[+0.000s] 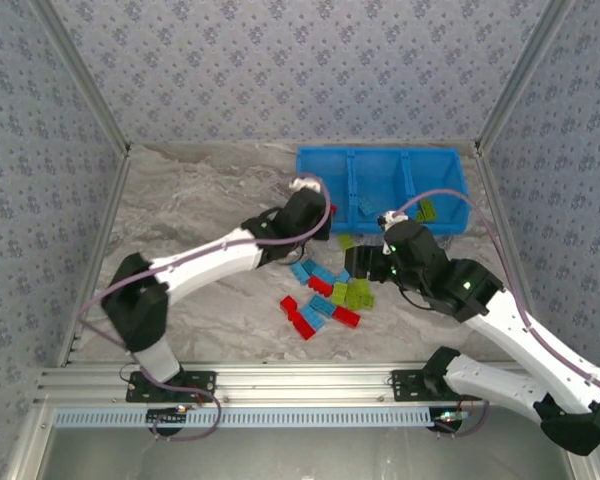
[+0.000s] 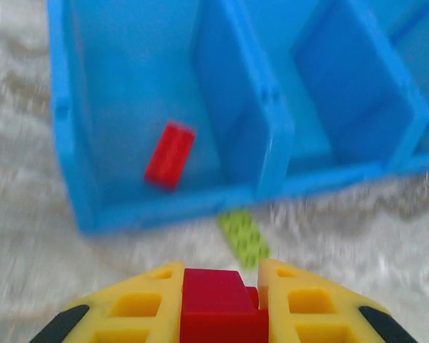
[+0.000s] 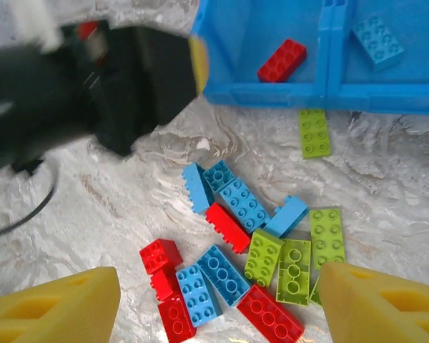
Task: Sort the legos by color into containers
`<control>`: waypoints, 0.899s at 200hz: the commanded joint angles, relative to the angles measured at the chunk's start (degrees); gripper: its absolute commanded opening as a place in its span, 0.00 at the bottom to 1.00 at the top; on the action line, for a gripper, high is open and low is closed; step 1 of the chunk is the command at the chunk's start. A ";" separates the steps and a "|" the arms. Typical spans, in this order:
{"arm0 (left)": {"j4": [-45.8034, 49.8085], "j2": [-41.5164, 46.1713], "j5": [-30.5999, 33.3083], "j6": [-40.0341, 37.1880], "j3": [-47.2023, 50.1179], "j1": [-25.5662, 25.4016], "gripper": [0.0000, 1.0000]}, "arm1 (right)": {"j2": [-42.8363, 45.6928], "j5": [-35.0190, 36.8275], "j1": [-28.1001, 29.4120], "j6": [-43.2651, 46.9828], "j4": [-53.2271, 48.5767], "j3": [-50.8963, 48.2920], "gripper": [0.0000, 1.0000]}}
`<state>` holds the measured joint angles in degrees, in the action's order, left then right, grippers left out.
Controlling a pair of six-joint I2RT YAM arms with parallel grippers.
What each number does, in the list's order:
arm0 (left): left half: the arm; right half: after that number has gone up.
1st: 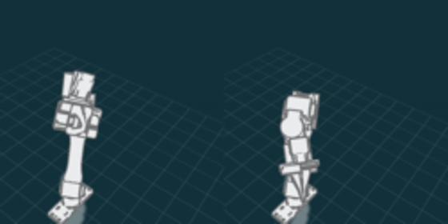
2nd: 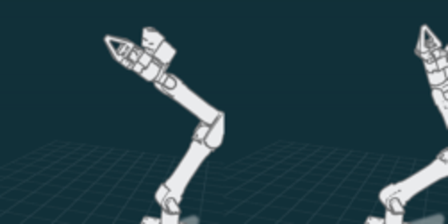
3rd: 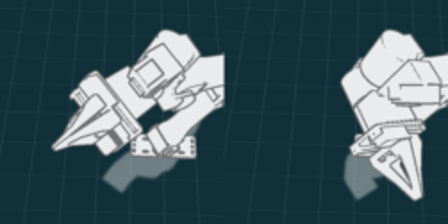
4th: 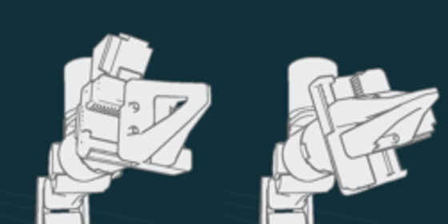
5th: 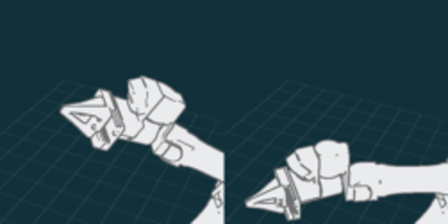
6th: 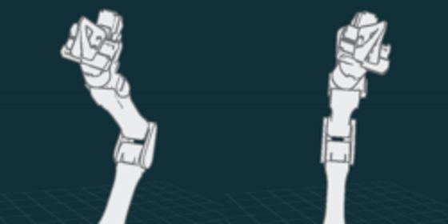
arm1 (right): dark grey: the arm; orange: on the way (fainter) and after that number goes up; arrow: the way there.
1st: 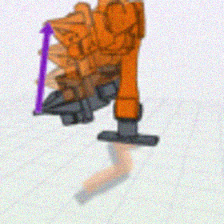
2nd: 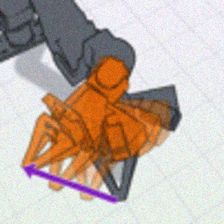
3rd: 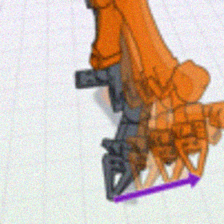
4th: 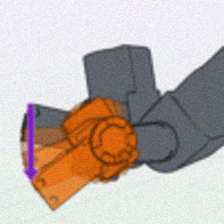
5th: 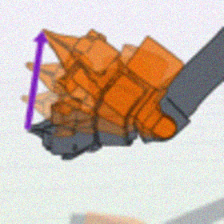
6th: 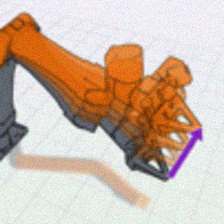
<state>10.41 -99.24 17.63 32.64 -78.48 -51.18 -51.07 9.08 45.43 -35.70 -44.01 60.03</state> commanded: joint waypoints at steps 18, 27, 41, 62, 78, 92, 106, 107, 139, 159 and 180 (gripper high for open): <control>1.85 -18.16 1.12 -6.16 -19.60 5.20 0.15 | 1.34 4.34 1.16 -3.91 -3.70 -1.35 0.76; 2.47 -21.81 1.81 -6.65 -23.40 5.64 0.16 | 2.00 4.85 1.41 -4.23 -3.95 -1.88 0.76; 2.73 -25.94 2.13 -6.98 -28.20 6.36 0.18 | 2.83 5.52 1.78 -4.88 -4.31 -2.53 0.76; 4.42 -30.04 0.06 -6.28 -32.95 7.10 0.28 | 3.51 5.90 2.01 -5.59 -5.33 -2.81 0.76; 4.59 -30.25 -1.25 -6.46 -35.38 7.06 0.36 | 3.70 6.38 2.12 -6.00 -6.06 -3.14 0.76; 5.37 -28.20 -2.88 -5.95 -34.80 6.97 0.41 | 3.95 6.47 2.29 -6.13 -6.25 -3.49 0.76; 3.97 -23.21 -3.80 -5.68 -30.09 6.42 0.42 | 3.87 6.90 2.27 -6.22 -6.11 -3.90 0.76; 3.68 -22.76 -3.86 -5.67 -29.55 6.34 0.42 | 3.92 6.95 2.24 -6.22 -6.10 -3.93 0.76; -1.47 -4.80 -3.81 -6.10 -15.00 4.09 0.45 | 2.93 6.97 2.23 -5.98 -3.95 -5.48 0.77; -0.34 7.10 -1.12 -6.08 -5.12 2.49 0.45 | 0.45 5.09 2.29 -4.85 -0.95 -6.13 0.77; 1.84 19.98 1.39 -7.91 6.50 0.52 0.46 | -3.85 1.48 2.40 -2.73 3.80 -6.59 0.77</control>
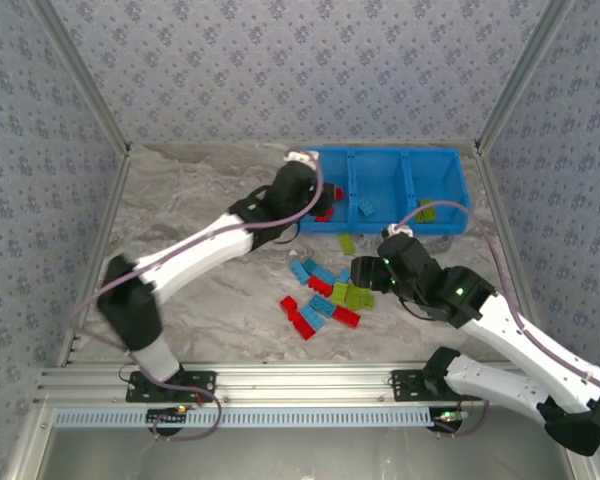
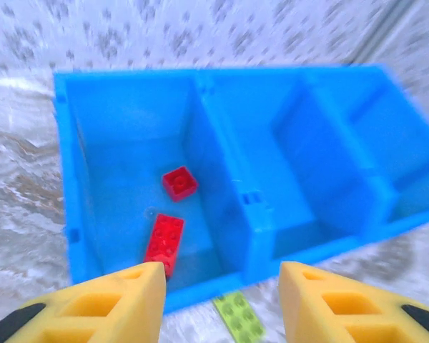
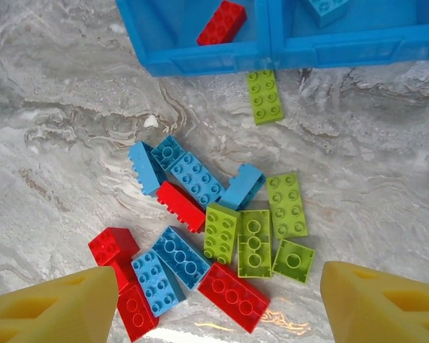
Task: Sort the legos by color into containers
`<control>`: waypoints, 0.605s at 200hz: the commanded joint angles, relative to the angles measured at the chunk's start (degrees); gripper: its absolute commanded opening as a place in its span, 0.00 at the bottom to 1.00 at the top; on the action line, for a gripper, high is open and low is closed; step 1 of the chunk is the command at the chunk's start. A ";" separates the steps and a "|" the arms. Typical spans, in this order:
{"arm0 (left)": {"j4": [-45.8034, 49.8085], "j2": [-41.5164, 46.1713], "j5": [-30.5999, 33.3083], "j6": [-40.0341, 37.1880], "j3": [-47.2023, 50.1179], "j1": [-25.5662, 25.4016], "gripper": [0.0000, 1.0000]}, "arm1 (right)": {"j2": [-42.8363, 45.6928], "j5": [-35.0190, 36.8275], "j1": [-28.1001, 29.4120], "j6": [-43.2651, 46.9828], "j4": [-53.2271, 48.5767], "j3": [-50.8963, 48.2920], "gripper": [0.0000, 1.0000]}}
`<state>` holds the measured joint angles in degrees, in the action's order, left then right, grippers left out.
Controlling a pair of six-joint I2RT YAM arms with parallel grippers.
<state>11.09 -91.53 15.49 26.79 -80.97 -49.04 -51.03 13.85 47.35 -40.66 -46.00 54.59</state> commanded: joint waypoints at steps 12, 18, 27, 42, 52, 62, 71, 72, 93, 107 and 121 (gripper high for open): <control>3.72 18.65 3.55 -3.98 14.65 -2.41 0.46 | -7.85 -6.58 0.62 4.01 8.80 -0.72 0.77; 5.82 21.62 3.58 -4.76 16.69 -2.76 0.46 | -10.12 -8.35 0.63 5.03 10.36 -0.35 0.77; 9.22 25.71 3.52 -5.76 19.78 -3.11 0.46 | -13.57 -10.14 0.82 7.30 11.25 0.61 0.77; 13.96 32.51 2.37 -7.27 24.73 -3.31 0.47 | -21.14 -12.53 1.23 10.31 13.35 3.63 0.77; 16.15 37.15 0.43 -8.28 28.41 -3.30 0.48 | -26.48 -12.79 1.66 12.25 13.24 6.22 0.76; 17.38 42.06 -4.24 -9.81 32.30 -3.35 0.53 | -31.81 -11.59 2.27 13.88 12.76 8.97 0.76; 18.32 45.66 -8.86 -10.35 35.36 -3.35 0.58 | -36.26 -10.27 2.85 15.57 12.26 11.60 0.75; 18.47 46.00 -9.18 -10.26 35.58 -3.35 0.58 | -36.87 -10.08 2.93 15.77 12.26 11.86 0.75; 21.29 51.29 -12.23 -5.66 39.15 -3.37 0.66 | -46.90 -8.08 4.09 18.80 12.64 18.51 0.73; 23.37 53.67 -12.67 -2.63 40.41 -3.35 0.73 | -52.06 -8.06 4.19 19.60 13.69 20.94 0.73; 24.51 56.46 -12.30 -0.55 41.95 -3.35 0.79 | -56.49 -6.84 4.24 20.01 13.28 23.37 0.73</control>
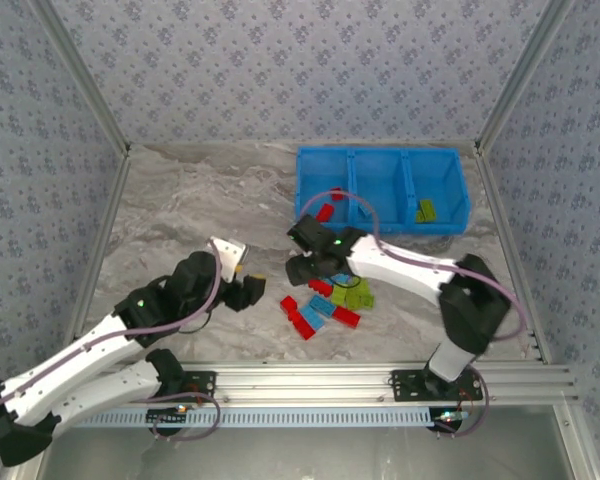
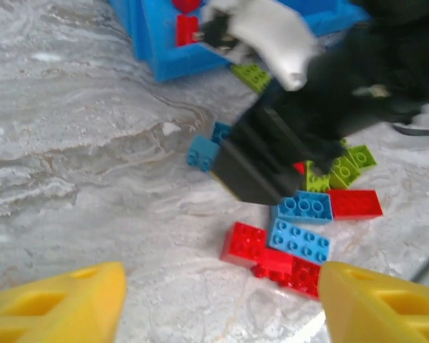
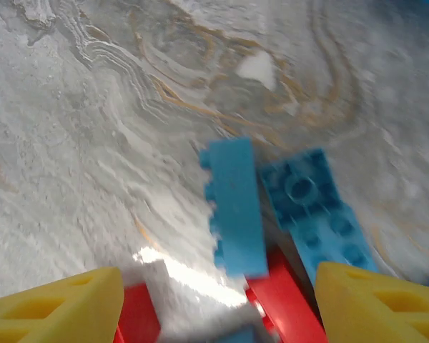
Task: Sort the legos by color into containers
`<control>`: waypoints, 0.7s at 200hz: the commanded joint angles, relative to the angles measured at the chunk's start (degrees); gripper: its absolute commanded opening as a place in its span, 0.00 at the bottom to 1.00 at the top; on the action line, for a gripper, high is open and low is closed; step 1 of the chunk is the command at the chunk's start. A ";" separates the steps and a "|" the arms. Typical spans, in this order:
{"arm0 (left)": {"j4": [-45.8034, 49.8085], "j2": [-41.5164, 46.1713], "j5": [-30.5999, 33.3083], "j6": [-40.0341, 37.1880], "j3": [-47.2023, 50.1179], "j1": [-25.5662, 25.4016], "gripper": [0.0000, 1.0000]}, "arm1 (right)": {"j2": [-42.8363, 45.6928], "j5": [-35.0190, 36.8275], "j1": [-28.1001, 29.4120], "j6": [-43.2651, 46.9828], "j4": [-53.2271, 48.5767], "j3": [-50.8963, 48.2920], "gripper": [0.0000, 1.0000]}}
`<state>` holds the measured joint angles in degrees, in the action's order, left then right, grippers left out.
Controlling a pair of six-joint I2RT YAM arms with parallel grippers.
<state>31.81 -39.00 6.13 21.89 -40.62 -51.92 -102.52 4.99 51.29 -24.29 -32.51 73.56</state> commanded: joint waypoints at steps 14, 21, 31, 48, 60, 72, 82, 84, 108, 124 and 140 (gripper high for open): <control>4.24 6.79 -1.75 5.80 3.50 -0.47 0.83 | -8.05 2.51 0.30 3.76 -0.62 5.74 0.69; 4.44 7.94 -1.19 6.32 4.29 -0.51 0.85 | -8.91 2.18 0.35 3.69 -0.55 6.06 0.65; 4.76 9.29 -0.31 6.95 5.13 -0.56 0.87 | -9.71 1.63 0.47 3.42 -0.29 6.07 0.60; 5.18 10.17 0.51 7.07 5.55 -0.52 0.90 | -10.03 1.44 0.68 2.79 -0.18 5.34 0.52; 4.98 10.19 0.85 6.77 5.65 -0.50 0.91 | -9.77 2.04 1.13 2.27 -0.27 4.82 0.43; 4.27 9.94 1.08 6.51 5.72 -0.49 0.92 | -9.60 2.30 1.75 2.07 -0.52 4.61 0.36; 3.66 9.55 1.16 6.25 5.73 -0.47 0.93 | -9.45 2.54 2.38 2.10 -0.54 4.53 0.34; 3.55 9.43 1.12 6.17 5.75 -0.51 0.93 | -9.54 2.65 2.54 2.11 -0.53 4.50 0.34; 2.74 7.93 1.02 5.88 5.83 -0.48 0.95 | -10.46 3.51 3.39 1.67 -0.51 4.66 0.33; 2.46 7.30 0.10 5.79 5.73 -0.51 0.96 | -9.98 4.23 3.45 1.13 -0.80 4.71 0.26; 1.66 7.43 -1.70 5.46 5.99 -0.51 0.97 | -7.38 4.76 3.31 0.67 -0.34 3.94 0.21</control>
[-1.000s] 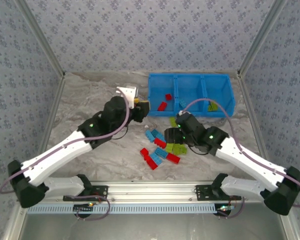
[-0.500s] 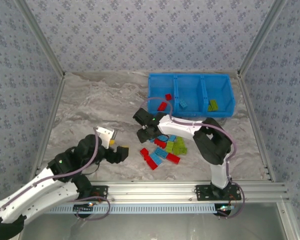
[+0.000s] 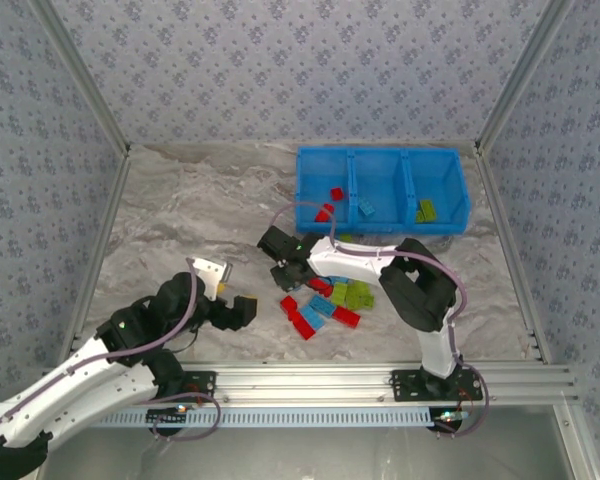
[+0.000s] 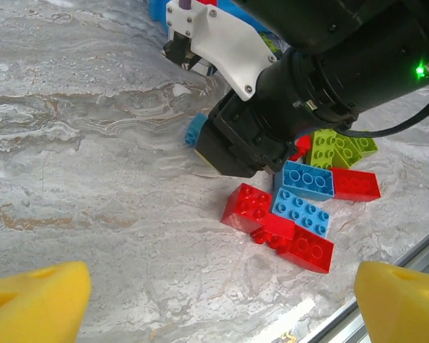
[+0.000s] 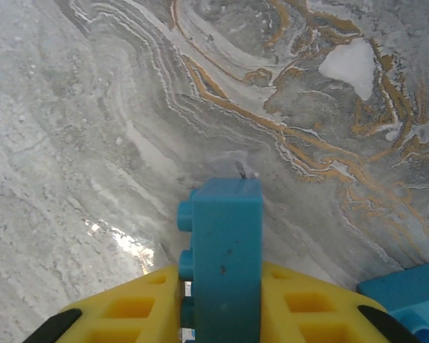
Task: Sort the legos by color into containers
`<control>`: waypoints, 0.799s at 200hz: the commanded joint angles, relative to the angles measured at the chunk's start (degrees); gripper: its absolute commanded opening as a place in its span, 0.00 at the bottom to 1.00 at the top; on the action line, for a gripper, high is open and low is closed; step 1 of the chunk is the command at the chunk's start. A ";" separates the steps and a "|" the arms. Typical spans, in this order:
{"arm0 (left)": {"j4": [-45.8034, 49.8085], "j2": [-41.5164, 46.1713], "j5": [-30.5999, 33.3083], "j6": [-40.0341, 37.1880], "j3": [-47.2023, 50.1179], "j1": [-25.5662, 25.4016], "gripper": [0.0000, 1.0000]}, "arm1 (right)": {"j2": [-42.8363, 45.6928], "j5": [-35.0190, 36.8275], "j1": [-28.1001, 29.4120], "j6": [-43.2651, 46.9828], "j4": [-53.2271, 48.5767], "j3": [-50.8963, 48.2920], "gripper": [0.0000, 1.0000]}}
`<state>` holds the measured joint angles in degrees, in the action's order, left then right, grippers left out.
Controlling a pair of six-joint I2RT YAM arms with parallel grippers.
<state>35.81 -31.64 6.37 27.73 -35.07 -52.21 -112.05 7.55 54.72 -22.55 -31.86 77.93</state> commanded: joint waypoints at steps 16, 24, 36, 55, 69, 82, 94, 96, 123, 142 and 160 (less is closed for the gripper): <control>-4.45 0.56 -4.74 -0.81 1.12 -0.18 0.99 | 6.76 2.75 -0.66 -1.68 -0.12 -2.56 0.19; -6.45 0.91 -6.65 -1.07 1.67 -0.19 0.99 | 9.92 3.11 -1.38 -2.18 0.21 -3.69 0.19; -10.44 1.39 -9.98 -1.14 2.97 -0.30 0.99 | 14.69 4.01 -2.70 -2.72 0.61 -5.49 0.18; -17.42 1.20 -14.71 -0.73 5.01 -0.28 0.99 | 22.26 6.51 -5.50 -3.03 0.83 -7.78 0.18; -21.73 0.34 -16.48 -0.16 5.85 -0.22 0.99 | 27.46 10.16 -8.26 -2.47 0.88 -8.98 0.18; -24.51 -0.86 -17.01 0.43 6.24 -0.28 0.99 | 31.12 13.00 -12.39 -1.81 0.99 -9.11 0.18; -26.08 -2.00 -17.05 0.90 6.24 -0.30 0.99 | 32.64 12.92 -18.22 -0.86 1.98 -9.11 0.18; -26.20 -2.19 -17.06 0.99 6.20 -0.29 0.99 | 32.69 12.77 -19.29 -0.69 2.20 -9.11 0.19; -27.81 -4.76 -16.65 2.94 6.29 -0.39 0.99 | 27.38 6.56 -32.15 2.80 7.01 -7.35 0.19; -26.84 -6.01 -15.21 5.59 6.56 -0.58 0.99 | 18.10 3.61 -35.92 5.00 6.18 -0.40 0.19; -22.63 -6.48 -11.02 8.57 6.59 -0.63 0.99 | 8.85 3.95 -38.14 4.79 2.98 7.61 0.19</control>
<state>11.42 -37.98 -8.32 31.70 -28.64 -52.31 -93.76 14.11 18.06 -20.03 -26.30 77.34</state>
